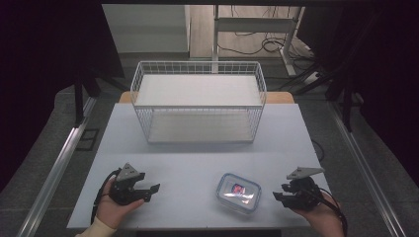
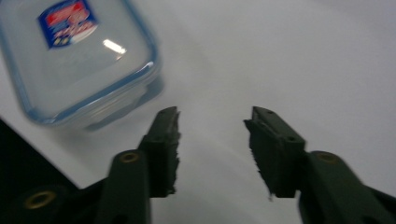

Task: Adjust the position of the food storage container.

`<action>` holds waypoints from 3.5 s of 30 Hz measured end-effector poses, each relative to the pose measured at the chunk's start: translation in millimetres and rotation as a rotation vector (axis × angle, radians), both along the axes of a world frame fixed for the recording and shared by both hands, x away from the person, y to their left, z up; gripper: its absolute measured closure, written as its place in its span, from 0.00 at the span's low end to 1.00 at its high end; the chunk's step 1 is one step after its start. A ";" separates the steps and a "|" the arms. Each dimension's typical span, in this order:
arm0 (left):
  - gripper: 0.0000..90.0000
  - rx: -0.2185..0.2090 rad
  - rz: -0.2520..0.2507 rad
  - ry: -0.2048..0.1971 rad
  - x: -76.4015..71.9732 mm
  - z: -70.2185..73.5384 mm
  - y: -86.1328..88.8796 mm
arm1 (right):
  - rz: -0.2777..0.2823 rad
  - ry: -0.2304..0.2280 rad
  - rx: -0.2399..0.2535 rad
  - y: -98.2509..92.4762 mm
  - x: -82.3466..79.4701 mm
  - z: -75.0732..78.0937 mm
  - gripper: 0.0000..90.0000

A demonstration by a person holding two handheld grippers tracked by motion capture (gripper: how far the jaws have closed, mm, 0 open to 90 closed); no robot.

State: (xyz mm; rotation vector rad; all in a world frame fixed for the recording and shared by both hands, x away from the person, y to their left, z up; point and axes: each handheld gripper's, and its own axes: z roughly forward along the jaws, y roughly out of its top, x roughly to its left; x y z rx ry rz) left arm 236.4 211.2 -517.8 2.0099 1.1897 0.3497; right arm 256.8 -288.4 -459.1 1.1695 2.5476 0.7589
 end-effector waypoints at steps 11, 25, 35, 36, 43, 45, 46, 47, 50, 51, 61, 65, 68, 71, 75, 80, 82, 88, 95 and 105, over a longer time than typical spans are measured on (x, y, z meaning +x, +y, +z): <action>0.30 0.005 -0.007 -0.001 -1.1 0.0 -1.4 | 0.197 0.094 -0.117 36.3 -6.3 -21.5 0.99; 0.30 0.009 -0.014 0.000 -1.0 0.0 -2.7 | 0.224 0.090 -0.128 58.6 -2.3 -24.4 1.00; 0.30 0.002 -0.009 -0.001 -1.3 -0.2 -2.6 | 0.239 0.077 -0.118 81.3 16.1 -26.8 1.00; 0.30 0.002 -0.010 -0.001 -1.3 -0.2 -2.5 | 0.241 0.081 -0.114 83.9 18.0 -27.1 1.00; 0.31 0.000 -0.009 -0.002 -1.3 -0.2 -1.9 | 0.255 0.076 -0.118 100.1 30.8 -28.3 1.00; 0.31 0.000 -0.010 -0.003 -1.6 0.2 -1.6 | 0.264 0.077 -0.116 109.3 37.6 -29.2 1.00; 0.31 0.000 -0.010 -0.003 -1.6 0.2 -1.5 | 0.268 0.078 -0.115 112.5 40.0 -29.5 1.00; 0.31 0.000 -0.010 -0.003 -1.6 0.2 -1.5 | 0.268 0.079 -0.115 115.7 42.2 -29.7 1.00; 0.31 0.002 -0.011 0.000 -1.1 -0.3 -1.0 | 0.278 0.075 -0.116 123.5 48.2 -30.4 1.00; 0.31 0.002 -0.011 0.000 -1.1 -0.3 -1.0 | 0.277 0.075 -0.117 127.0 50.0 -30.6 1.00; 0.31 0.004 -0.008 0.000 -0.6 -0.6 -0.3 | 0.299 0.062 -0.131 147.2 60.3 -31.2 1.00; 0.31 0.005 -0.007 0.000 -0.6 -0.9 -0.5 | 0.308 0.062 -0.121 152.0 64.3 -32.2 1.00; 0.31 0.006 -0.007 -0.002 -1.0 -0.5 -0.7 | 0.311 0.062 -0.124 153.9 64.2 -33.3 1.00; 0.31 0.001 -0.005 -0.002 -0.7 -1.1 -1.4 | 0.312 0.057 -0.126 154.0 62.7 -33.7 1.00; 0.31 0.004 -0.009 -0.002 -0.6 -1.0 -1.7 | 0.319 0.061 -0.121 156.6 59.5 -33.4 1.00; 0.31 0.005 -0.008 -0.002 -0.5 -1.1 -1.2 | 0.329 0.049 -0.135 160.4 56.8 -33.4 1.00; 0.31 0.004 -0.008 -0.003 -0.8 -1.0 -1.2 | 0.329 0.058 -0.123 159.5 57.1 -33.4 1.00; 0.31 -0.004 -0.004 -0.009 -0.6 -1.2 -0.2 | 0.299 0.031 -0.060 140.0 55.2 -19.8 1.00; 0.31 -0.005 -0.005 -0.019 -1.5 -0.2 -0.6 | 0.201 -0.044 0.131 95.8 42.8 -3.5 0.89; 0.31 -0.010 -0.004 -0.020 -0.4 -2.6 -0.5 | 0.047 -0.106 0.270 72.5 28.3 -8.0 0.25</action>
